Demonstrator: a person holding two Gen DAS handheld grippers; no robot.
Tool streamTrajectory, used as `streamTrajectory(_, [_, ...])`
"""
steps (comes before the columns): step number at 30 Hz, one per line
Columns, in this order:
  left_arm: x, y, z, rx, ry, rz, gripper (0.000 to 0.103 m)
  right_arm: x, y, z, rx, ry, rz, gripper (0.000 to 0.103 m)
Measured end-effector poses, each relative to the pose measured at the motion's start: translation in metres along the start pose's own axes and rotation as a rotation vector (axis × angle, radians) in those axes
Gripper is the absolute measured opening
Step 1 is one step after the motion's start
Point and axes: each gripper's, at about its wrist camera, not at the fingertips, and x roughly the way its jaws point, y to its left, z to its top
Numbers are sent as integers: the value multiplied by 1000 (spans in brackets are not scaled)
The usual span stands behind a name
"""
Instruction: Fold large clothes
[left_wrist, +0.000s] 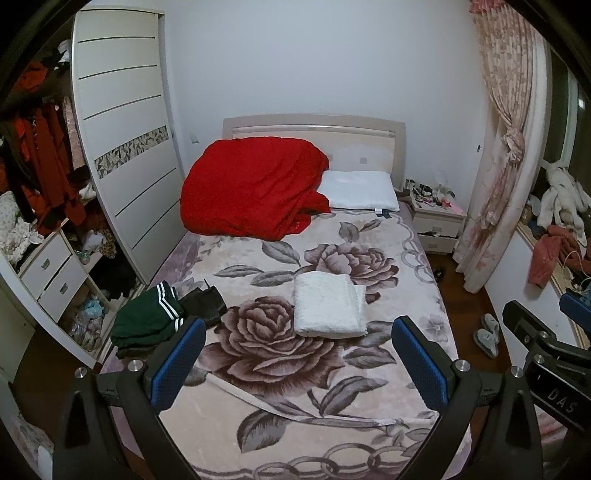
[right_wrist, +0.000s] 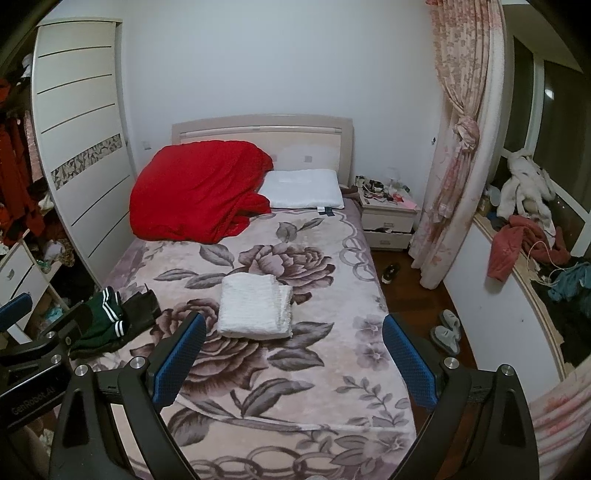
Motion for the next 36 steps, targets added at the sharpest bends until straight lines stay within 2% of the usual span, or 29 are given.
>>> streamTrajectory(36, [-6,2,-2,-11,-12,7,103,-9,7,-10,10,-10,-8,98])
